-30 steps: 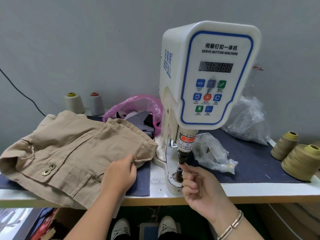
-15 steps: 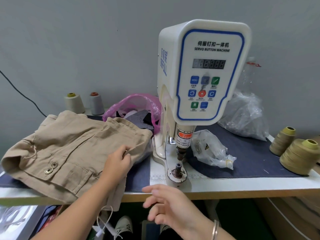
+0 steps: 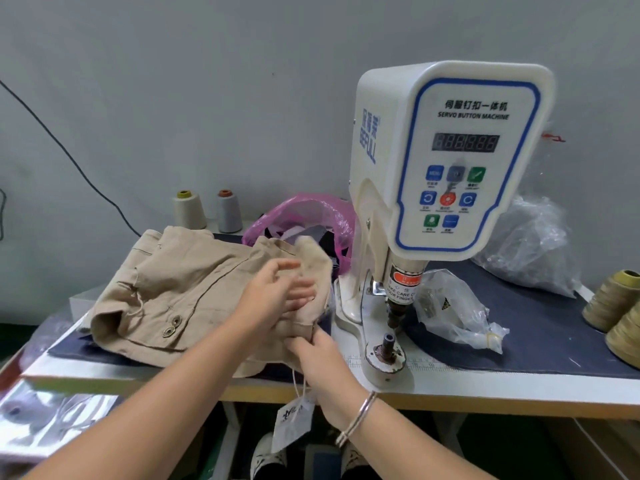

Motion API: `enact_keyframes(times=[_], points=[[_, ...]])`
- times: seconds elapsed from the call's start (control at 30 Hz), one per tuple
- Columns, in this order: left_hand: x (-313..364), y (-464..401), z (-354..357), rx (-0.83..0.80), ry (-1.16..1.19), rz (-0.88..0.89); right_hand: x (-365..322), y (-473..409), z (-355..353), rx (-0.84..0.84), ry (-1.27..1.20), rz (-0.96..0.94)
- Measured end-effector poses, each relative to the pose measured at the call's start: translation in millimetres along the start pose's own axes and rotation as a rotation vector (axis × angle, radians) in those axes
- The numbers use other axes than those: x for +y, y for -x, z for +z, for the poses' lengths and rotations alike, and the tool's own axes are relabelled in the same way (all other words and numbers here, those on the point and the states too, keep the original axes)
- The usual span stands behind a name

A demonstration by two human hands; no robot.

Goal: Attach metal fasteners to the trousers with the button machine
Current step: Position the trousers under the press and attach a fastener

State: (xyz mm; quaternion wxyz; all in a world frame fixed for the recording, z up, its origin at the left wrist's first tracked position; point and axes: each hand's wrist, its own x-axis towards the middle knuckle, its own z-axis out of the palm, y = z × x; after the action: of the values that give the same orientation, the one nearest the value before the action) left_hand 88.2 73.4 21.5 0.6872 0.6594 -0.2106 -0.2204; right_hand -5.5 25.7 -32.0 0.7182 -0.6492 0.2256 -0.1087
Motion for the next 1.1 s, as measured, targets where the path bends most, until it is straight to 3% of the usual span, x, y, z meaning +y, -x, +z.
enact_keyframes(times=[0.1,0.2,0.33,0.4,0.5,0.63,0.73,0.93,1.1], points=[[12.6,-2.8,-28.8,0.044,-0.068,0.154,-10.7,-7.1,-2.1,-0.016,-0.203,0.035],[13.3,-1.5,-68.2,0.078,-0.331,0.304,-34.5,-15.5,-3.5,-0.107,-0.527,0.015],[8.1,17.2,-107.5,-0.071,-0.571,0.375,-74.3,-22.1,-3.6,-0.213,-0.628,-0.102],[7.7,25.1,-108.4,-0.081,-0.686,0.399,-90.9,-20.7,1.6,-0.251,-0.592,-0.16],[15.4,28.2,-94.9,0.007,-0.794,0.596,-103.6,-17.5,10.3,-0.286,-0.502,-0.246],[46.9,22.4,-87.8,0.201,-0.549,0.65,-111.8,-9.9,10.0,-0.302,-0.433,-0.358],[76.5,17.8,-88.8,0.247,-0.603,0.659,-110.0,-3.8,1.8,-0.27,-0.323,-0.354],[149.8,25.6,-70.8,0.166,-0.89,0.624,-90.2,33.1,-17.6,-0.308,0.103,-0.421],[183.2,25.4,-58.4,-0.041,-1.058,0.43,-86.1,60.4,-28.7,-0.081,0.18,-0.648]])
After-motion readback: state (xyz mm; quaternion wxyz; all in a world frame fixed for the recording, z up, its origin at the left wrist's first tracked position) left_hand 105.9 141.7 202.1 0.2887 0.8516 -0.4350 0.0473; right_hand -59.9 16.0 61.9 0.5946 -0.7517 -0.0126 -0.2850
